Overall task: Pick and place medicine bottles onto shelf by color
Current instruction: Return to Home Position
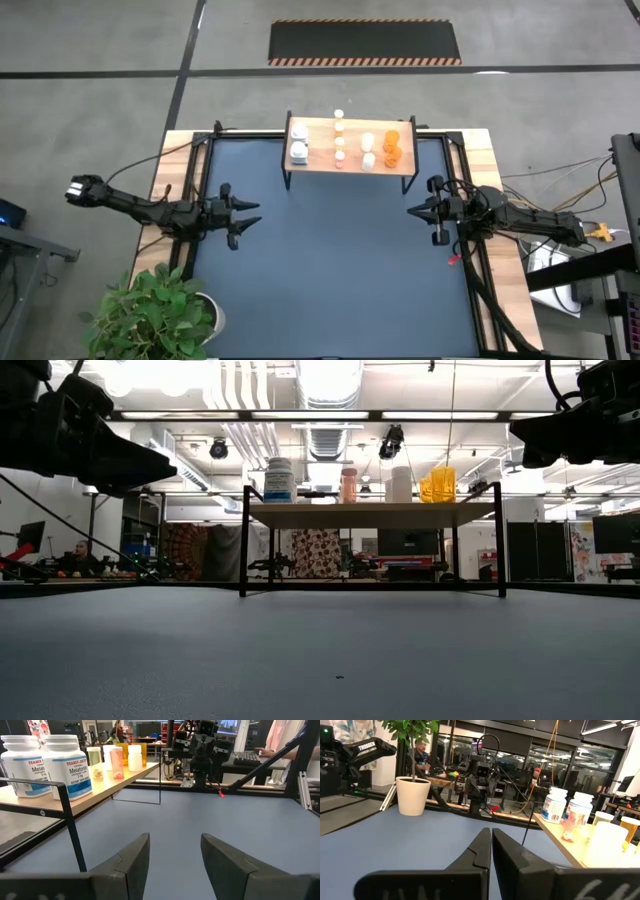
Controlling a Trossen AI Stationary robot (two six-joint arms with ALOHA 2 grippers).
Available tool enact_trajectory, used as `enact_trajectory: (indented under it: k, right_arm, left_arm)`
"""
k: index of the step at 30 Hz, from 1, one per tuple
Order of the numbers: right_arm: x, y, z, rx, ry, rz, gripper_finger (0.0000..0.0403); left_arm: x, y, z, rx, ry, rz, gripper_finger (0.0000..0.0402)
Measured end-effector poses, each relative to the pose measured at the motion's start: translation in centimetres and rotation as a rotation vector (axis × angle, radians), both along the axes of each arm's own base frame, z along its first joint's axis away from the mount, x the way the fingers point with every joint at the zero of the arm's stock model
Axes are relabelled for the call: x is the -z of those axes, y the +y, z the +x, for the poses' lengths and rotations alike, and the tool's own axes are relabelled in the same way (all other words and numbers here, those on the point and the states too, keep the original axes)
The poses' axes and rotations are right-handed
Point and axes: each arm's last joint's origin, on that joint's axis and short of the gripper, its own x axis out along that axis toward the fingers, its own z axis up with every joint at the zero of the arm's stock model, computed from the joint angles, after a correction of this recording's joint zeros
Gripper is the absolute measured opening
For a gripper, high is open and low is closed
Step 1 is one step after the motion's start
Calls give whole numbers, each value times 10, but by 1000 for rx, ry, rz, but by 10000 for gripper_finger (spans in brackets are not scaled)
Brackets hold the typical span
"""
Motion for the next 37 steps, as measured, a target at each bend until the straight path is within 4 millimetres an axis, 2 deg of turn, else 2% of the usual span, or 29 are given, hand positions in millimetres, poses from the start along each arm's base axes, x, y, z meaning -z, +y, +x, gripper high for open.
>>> enact_trajectory:
  k: [37]
  right_arm:
    - [0, 0, 0, 0, 0, 0, 9]
  left_arm:
    - [16, -2, 7, 0, 149, 38, 161]
